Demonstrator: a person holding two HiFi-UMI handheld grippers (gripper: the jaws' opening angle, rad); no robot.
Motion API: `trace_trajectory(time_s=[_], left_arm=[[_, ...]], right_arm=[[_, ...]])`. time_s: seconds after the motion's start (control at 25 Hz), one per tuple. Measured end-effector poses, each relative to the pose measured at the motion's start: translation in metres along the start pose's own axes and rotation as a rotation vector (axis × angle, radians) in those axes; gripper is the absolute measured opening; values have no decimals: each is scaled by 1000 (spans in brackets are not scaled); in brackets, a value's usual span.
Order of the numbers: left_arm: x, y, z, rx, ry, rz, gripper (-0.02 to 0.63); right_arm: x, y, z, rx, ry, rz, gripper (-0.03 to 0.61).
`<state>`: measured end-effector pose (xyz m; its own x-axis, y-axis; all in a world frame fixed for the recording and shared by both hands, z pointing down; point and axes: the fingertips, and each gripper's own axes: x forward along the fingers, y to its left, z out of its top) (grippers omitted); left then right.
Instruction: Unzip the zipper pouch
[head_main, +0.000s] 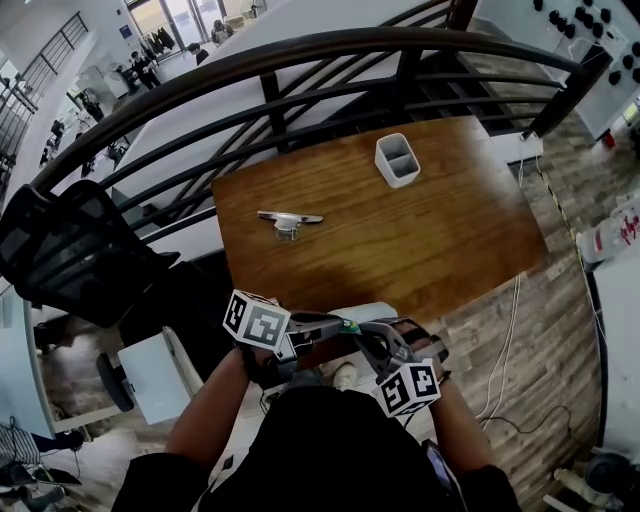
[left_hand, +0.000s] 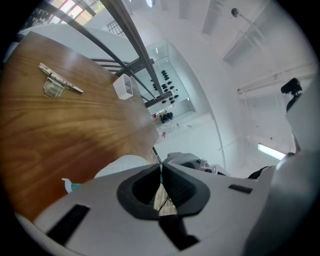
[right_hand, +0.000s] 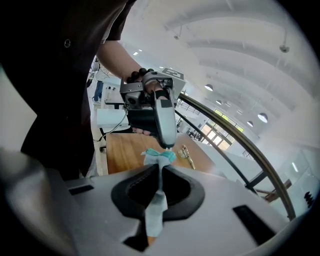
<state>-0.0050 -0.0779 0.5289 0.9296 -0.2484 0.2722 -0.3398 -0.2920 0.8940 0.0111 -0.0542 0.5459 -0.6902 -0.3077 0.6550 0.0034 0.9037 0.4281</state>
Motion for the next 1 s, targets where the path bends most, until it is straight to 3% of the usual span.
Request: trace_trajectory(time_s=[0.12,0.32,0.6,0.8,1.0], left_arm=[[4,-2,-5,27,38,-4,20],[4,14,-6,62,32,19,20],[5,-5,-1,68,53,-5,28],[2,-2,-5,21,36,-32,77],[2,3,-9,-9,20,-36,40]], right_arm=[[1,-2,0,4,-4,2,3],[2,-2,0,-7,-6,5,3],[3,2,0,-34,3,36,4],[0,6,0,-62,-2,51,5],[2,8,-1,-67,0,55,5]])
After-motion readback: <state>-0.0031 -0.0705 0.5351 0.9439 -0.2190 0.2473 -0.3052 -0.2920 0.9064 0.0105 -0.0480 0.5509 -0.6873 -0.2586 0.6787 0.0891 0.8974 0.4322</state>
